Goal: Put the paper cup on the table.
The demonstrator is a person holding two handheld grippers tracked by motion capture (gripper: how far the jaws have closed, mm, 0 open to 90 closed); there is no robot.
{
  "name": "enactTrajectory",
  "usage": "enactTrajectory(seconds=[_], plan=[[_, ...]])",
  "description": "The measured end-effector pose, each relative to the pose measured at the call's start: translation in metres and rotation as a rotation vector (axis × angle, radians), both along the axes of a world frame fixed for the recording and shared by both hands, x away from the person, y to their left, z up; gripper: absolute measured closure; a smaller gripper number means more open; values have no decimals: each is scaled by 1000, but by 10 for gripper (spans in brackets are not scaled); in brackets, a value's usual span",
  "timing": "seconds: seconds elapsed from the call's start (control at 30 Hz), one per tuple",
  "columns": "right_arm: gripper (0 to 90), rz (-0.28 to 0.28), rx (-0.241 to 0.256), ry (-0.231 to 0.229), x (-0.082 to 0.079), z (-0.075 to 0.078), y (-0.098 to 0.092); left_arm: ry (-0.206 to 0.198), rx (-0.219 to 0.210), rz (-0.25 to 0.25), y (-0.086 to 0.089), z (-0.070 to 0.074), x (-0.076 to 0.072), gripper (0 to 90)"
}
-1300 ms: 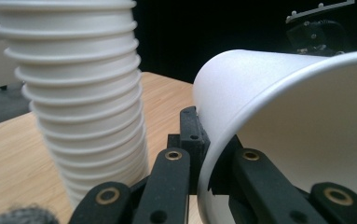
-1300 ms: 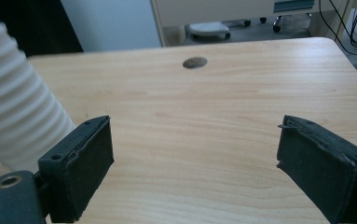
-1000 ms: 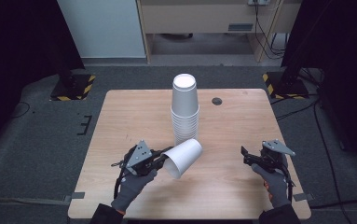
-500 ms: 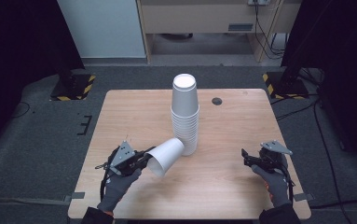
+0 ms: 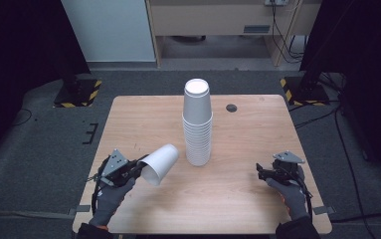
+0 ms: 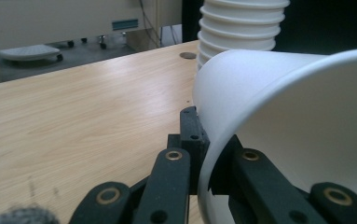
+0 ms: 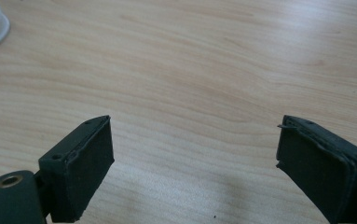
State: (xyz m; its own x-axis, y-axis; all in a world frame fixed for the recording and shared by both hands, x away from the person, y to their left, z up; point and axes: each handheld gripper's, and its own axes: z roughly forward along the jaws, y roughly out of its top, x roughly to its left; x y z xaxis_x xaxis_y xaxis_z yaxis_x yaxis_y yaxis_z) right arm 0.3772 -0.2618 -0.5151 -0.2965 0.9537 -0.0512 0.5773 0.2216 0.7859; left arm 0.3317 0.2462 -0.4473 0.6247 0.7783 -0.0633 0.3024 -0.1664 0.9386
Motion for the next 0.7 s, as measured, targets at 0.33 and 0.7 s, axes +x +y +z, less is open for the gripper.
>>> enactTrajectory(seconds=[0.33, 0.7], plan=[[101, 1, -55, 66, 3, -13, -1, 50, 51, 101, 30, 2, 7, 871], [95, -11, -44, 92, 5, -21, -2, 106, 109, 162, 48, 7, 11, 871]])
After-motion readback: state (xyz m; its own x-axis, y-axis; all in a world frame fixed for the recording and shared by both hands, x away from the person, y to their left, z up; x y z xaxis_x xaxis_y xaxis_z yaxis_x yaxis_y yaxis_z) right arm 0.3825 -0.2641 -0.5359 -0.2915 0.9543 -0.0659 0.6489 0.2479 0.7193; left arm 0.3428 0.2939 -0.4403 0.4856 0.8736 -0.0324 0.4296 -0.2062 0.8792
